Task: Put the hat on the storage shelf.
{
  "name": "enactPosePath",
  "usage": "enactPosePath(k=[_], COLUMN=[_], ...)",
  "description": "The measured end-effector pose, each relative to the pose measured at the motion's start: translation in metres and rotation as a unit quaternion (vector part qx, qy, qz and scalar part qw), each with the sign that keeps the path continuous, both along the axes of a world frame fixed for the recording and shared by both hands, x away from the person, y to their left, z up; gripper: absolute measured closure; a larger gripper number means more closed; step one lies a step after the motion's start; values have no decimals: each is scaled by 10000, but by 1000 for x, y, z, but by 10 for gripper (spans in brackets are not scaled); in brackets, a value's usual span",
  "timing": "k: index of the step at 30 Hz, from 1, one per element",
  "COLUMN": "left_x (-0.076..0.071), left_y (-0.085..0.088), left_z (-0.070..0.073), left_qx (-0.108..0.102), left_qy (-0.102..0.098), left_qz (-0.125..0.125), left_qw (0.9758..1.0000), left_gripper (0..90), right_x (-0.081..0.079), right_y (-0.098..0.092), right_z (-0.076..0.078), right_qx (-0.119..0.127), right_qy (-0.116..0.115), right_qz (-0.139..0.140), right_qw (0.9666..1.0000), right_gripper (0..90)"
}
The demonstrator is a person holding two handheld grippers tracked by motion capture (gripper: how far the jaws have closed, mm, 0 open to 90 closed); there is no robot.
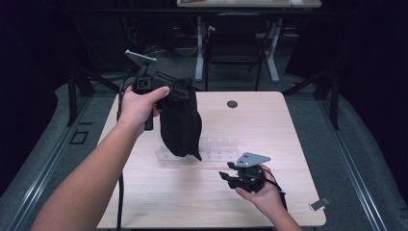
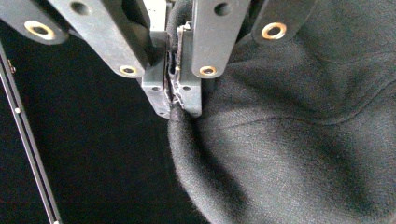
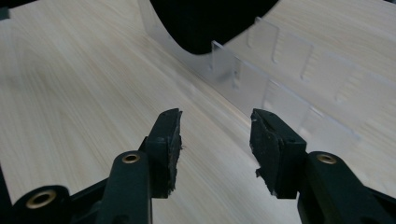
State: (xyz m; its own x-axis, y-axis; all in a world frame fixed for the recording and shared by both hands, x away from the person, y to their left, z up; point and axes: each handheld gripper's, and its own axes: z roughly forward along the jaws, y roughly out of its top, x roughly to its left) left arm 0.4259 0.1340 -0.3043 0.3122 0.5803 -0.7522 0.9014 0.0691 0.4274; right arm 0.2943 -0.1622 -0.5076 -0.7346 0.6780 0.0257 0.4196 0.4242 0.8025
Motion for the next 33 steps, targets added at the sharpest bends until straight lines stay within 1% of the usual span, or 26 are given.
enactPosePath(k=[3,4,5,6,7,8,9,10,12,15,16,18,20,21,23,26,27,28,33], left_x=[1,1,1,1,2,2,2,2,3,3,3,3,3,3,2,2,2,2,1], left_y=[-1,-1,-1,-2,-3,-4,-4,-6,-6,-7,-7,-8,-8,-8,-8,-9,-9,-9,-12], left_z=[0,0,-1,0,0,0,-1,-1,-1,-1,-1,-1,-1,-1,-1,-1,-1,-1,-2], left_qx=[-26,-26,-13,-40,-46,-36,-56,-52,-54,-55,-57,-63,-53,-72,-70,-72,-76,-77,-91], left_qy=[-2,-2,-14,8,7,3,4,0,-12,6,5,4,-18,2,-1,5,0,-1,-1], left_qz=[-6,-6,-28,-9,-6,-3,-5,-42,-51,-38,-33,-42,-55,-35,-46,-52,-45,-41,-64], left_qw=[10000,10000,10000,10000,10000,10000,10000,10000,10000,10000,10000,10000,10000,10000,10000,10000,10000,10000,9999], left_gripper=[869,869,869,869,869,869,869,868,868,868,869,868,869,869,869,869,869,869,867], right_x=[5,5,6,9,11,12,14,17,18,22,25,25,27,27,28,28,28,28,28], right_y=[11,11,15,18,21,23,26,33,35,44,49,51,56,59,60,65,66,67,68], right_z=[6,6,7,10,11,13,14,15,15,15,16,17,19,21,21,22,22,23,23], right_qx=[-90,-90,-110,6,128,103,58,65,54,19,-16,-16,-15,22,21,17,-9,-87,-140], right_qy=[72,72,80,183,278,278,266,235,236,225,176,145,90,55,43,13,8,1,-50], right_qz=[55,55,-16,53,126,150,188,217,240,270,253,255,259,258,273,281,304,293,302], right_qw=[9999,9999,9999,9998,9995,9994,9995,9995,9994,9994,9995,9996,9996,9996,9996,9996,9995,9995,9994], right_gripper=[539,539,558,611,640,658,684,690,694,716,721,723,732,749,755,797,809,817,832])
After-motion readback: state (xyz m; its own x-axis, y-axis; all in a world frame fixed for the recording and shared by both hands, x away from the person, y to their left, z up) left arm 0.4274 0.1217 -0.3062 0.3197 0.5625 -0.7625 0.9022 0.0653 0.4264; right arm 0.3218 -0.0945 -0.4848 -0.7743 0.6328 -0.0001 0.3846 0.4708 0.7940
